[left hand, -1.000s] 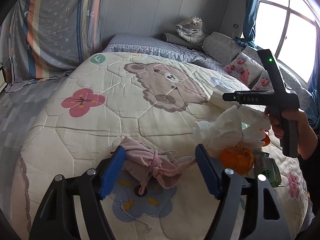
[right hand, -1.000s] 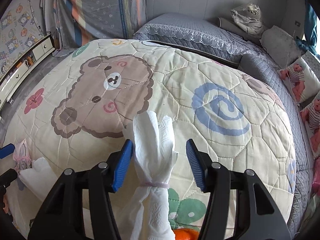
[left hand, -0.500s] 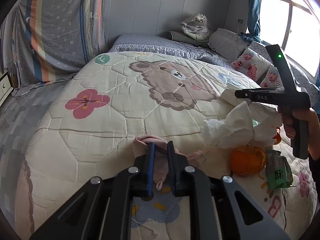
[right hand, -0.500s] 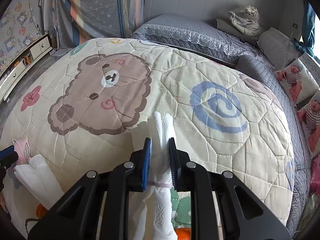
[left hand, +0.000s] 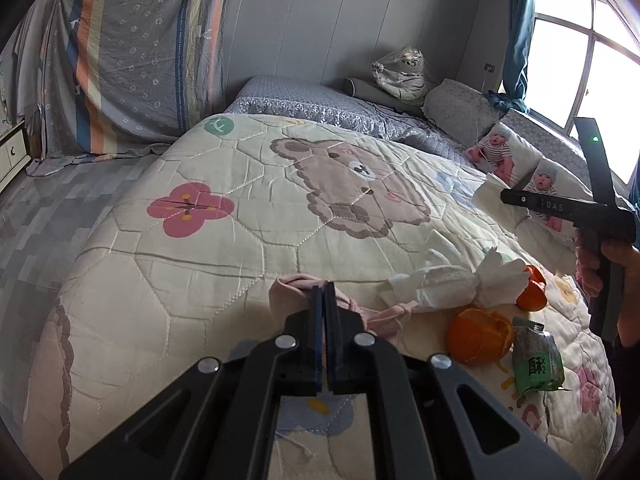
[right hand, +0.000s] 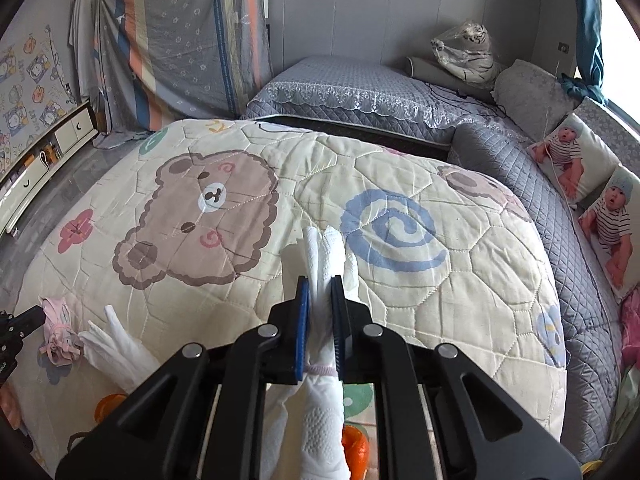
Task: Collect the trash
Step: 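Carry the white tissue bundle and pink cloth over the yellow-rimmed bin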
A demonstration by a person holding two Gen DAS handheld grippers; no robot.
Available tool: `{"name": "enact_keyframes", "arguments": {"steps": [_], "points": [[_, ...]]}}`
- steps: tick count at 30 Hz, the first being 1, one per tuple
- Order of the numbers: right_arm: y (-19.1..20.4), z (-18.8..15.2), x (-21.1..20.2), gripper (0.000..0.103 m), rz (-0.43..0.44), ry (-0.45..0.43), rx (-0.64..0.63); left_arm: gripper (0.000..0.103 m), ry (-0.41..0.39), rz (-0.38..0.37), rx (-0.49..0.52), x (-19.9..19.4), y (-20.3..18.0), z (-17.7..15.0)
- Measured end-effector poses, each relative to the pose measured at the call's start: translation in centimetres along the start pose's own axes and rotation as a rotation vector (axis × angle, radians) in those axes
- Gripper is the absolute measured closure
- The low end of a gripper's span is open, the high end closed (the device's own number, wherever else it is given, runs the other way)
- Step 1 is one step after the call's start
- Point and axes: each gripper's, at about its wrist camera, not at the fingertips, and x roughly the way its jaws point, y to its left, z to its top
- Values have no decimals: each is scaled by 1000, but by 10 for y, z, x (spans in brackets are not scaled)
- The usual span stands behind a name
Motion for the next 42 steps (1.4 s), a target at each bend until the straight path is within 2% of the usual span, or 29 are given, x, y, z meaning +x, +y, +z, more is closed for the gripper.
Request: {"name": "enact_keyframes", "arguments": {"steps": [7, 13, 19, 25, 29, 42], "points": [[-6, -1, -45, 93, 43, -73, 29, 102, -62, -2, -16, -31, 1, 6], [-11, -11, -81, 93, 123, -101, 65, 102, -102, 6, -20, -60, -3, 7], [-20, -27, -114, 93, 132, -129, 77, 102, -137, 15, -26, -86, -16, 5], [-38, -45, -141, 93, 126, -156, 104, 102, -162, -5, -8, -106, -52, 3], [-54, -59, -158, 93, 116, -170, 127, 102, -161, -60, 24, -113, -83, 3], [-125, -111, -212, 93, 21, -222, 217, 102, -123, -203, 150, -99, -185, 7]]}}
